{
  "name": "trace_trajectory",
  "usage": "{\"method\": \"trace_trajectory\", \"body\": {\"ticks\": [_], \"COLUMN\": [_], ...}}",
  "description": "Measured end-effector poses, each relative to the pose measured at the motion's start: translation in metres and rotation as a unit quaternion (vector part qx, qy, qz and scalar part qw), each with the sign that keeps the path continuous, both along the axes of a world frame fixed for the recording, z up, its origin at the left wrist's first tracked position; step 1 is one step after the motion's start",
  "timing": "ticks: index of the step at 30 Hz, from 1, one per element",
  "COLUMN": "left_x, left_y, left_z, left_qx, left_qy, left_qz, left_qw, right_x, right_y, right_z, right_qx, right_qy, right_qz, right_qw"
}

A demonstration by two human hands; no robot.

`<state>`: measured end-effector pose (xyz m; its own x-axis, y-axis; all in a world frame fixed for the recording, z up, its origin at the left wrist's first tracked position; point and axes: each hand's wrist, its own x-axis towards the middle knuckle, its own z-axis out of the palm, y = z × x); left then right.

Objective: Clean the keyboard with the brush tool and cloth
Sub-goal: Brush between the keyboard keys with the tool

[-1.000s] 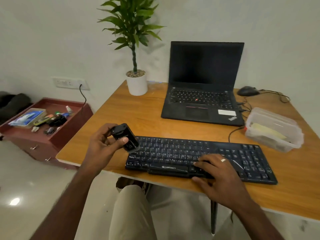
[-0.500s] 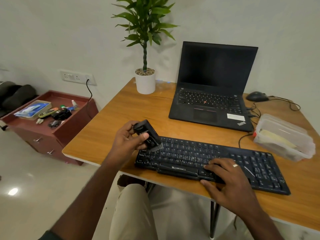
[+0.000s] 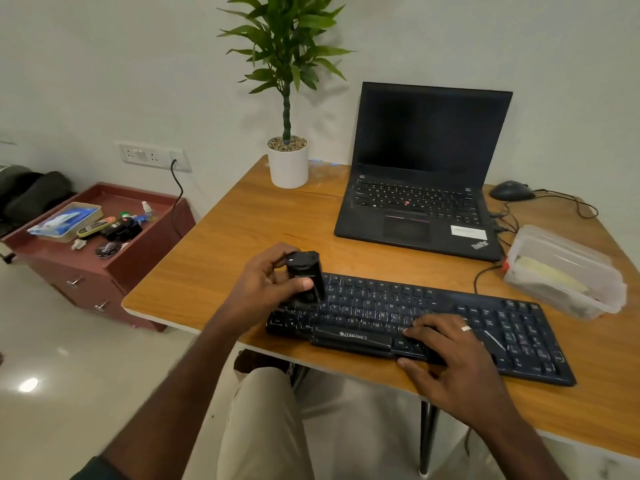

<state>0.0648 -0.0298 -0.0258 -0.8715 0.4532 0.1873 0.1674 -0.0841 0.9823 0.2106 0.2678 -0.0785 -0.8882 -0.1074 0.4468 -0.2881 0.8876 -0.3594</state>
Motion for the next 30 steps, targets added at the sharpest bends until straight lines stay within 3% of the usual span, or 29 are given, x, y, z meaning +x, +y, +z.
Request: {"method": "trace_trajectory", "body": {"ticks": [4, 8, 13, 17, 22, 30], "left_x": [0.004, -0.001, -0.003, -0.001, 0.002, 0.011], "left_y": [0.027, 0.004, -0.041, -0.029, 0.012, 0.031], "left_z": [-0.003, 0.002, 0.010, 0.003, 0.003, 0.006], "left_qx": [0.014, 0.077, -0.009, -0.025, -0.020, 0.052], "left_qy": [-0.006, -0.025, 0.005, 0.003, 0.000, -0.017], "left_qz": [0.019, 0.071, 0.077, 0.047, 0.012, 0.071], "left_qw": [1.000, 0.994, 0.997, 0.999, 1.000, 0.996], "right_x": [0.001, 0.000, 0.000, -0.001, 0.001, 0.000], "right_y": [0.000, 0.000, 0.002, 0.001, 0.001, 0.001], "right_z": [0.000, 0.000, -0.001, -0.002, -0.001, -0.001], "right_qx": [0.000, -0.003, 0.001, 0.006, -0.001, -0.003], "right_qy": [-0.005, -0.003, 0.000, -0.004, -0.005, 0.001], "right_qz": [0.001, 0.004, 0.006, 0.005, -0.006, -0.006], "right_qw": [1.000, 1.000, 1.000, 1.000, 1.000, 1.000]}}
